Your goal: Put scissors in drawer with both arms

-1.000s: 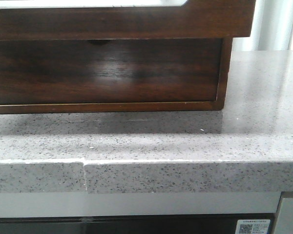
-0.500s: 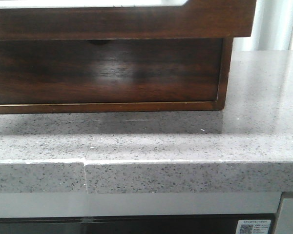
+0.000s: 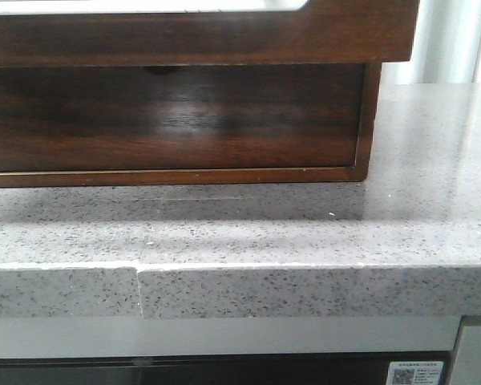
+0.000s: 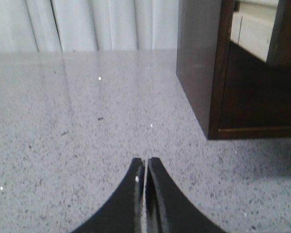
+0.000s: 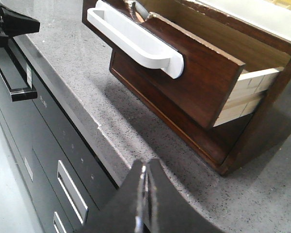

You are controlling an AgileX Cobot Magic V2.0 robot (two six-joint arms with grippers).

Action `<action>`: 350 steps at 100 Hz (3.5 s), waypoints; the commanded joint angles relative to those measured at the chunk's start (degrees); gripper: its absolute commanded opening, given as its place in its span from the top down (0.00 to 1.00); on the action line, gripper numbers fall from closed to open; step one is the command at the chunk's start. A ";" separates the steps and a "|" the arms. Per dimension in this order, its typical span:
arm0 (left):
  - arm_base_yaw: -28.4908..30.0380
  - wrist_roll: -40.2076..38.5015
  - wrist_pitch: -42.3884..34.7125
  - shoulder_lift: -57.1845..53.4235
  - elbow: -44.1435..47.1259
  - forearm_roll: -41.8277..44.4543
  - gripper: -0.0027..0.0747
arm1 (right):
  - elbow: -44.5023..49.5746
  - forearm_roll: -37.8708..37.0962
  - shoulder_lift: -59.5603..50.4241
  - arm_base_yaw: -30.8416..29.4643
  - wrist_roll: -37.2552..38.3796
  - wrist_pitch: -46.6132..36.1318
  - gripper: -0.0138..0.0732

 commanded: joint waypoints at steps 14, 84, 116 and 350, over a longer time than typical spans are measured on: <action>-0.09 -1.85 3.55 -1.75 1.33 -0.84 0.99 | -1.40 0.79 0.58 0.00 -0.24 -3.90 0.89; -0.10 -1.85 3.55 -1.65 1.33 -0.84 0.99 | -1.40 0.79 0.58 0.00 -0.24 -3.90 0.89; -0.10 -1.85 3.55 -1.65 1.33 -0.84 0.99 | -1.40 0.79 0.58 0.00 -0.24 -3.90 0.89; -0.10 -1.85 3.42 -1.65 1.33 -1.15 0.99 | 28.45 -22.01 -9.24 -36.29 31.80 -16.67 0.89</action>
